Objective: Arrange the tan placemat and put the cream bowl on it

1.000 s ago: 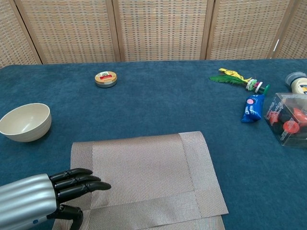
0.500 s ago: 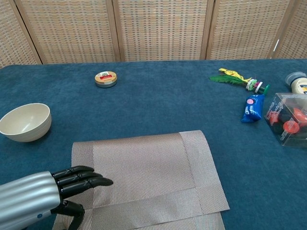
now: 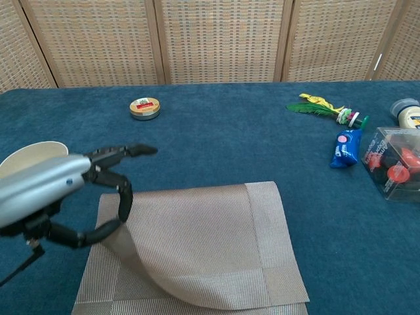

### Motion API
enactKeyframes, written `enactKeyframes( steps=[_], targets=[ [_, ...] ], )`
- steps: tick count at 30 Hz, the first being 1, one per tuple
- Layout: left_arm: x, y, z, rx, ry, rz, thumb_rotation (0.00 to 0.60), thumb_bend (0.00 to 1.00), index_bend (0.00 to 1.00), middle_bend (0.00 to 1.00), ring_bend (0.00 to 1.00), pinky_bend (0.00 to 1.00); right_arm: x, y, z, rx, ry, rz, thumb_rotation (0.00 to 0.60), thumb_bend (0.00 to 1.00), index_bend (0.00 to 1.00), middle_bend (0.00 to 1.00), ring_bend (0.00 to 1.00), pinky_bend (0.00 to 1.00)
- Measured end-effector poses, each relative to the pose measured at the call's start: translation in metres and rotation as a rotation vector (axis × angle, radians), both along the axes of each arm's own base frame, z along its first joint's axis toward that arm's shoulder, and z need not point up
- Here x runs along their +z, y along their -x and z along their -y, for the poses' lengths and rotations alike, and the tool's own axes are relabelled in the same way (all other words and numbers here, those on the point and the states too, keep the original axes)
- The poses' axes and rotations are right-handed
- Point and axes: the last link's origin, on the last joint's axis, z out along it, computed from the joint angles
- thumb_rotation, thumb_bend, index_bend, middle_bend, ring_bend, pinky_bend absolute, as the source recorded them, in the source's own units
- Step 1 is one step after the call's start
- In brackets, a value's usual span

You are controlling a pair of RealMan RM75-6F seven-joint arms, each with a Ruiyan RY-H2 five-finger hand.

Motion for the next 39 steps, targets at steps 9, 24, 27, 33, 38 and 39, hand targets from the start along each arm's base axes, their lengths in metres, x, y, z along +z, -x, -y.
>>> enactKeyframes(
  steps=[9, 24, 27, 33, 38, 39],
  targets=[
    [0.044, -0.041, -0.082, 0.195, -0.096, 0.122, 0.6, 0.78, 0.83, 0.0, 0.0, 0.0, -0.002, 0.002, 0.002, -0.011, 0.003, -0.013, 0.6, 0.0, 0.0, 0.0, 0.0, 0.0],
    [0.071, 0.009, -0.187, 0.619, -0.332, 0.053, 0.6, 0.77, 0.83, 0.0, 0.0, 0.0, -0.006, 0.005, 0.006, -0.03, -0.003, -0.03, 0.6, 0.0, 0.0, 0.0, 0.0, 0.0],
    [0.068, 0.024, -0.194, 0.674, -0.338, 0.035, 0.6, 0.76, 0.78, 0.0, 0.0, 0.0, -0.007, 0.005, 0.006, -0.032, -0.005, -0.034, 0.6, 0.0, 0.0, 0.0, 0.0, 0.0],
    [0.06, 0.043, -0.194, 0.744, -0.321, 0.021, 0.6, 0.0, 0.0, 0.0, 0.0, 0.0, -0.009, 0.005, 0.006, -0.032, -0.011, -0.038, 0.6, 0.0, 0.0, 0.0, 0.0, 0.0],
    [0.07, 0.048, -0.186, 0.71, -0.306, 0.022, 0.6, 0.0, 0.0, 0.0, 0.0, 0.0, -0.012, 0.005, 0.006, -0.024, -0.025, -0.043, 0.6, 0.0, 0.0, 0.0, 0.0, 0.0],
    [0.072, 0.048, -0.184, 0.697, -0.314, 0.042, 0.6, 0.0, 0.0, 0.0, 0.0, 0.0, -0.013, 0.005, 0.006, -0.02, -0.031, -0.046, 0.6, 0.0, 0.0, 0.0, 0.0, 0.0]
  ],
)
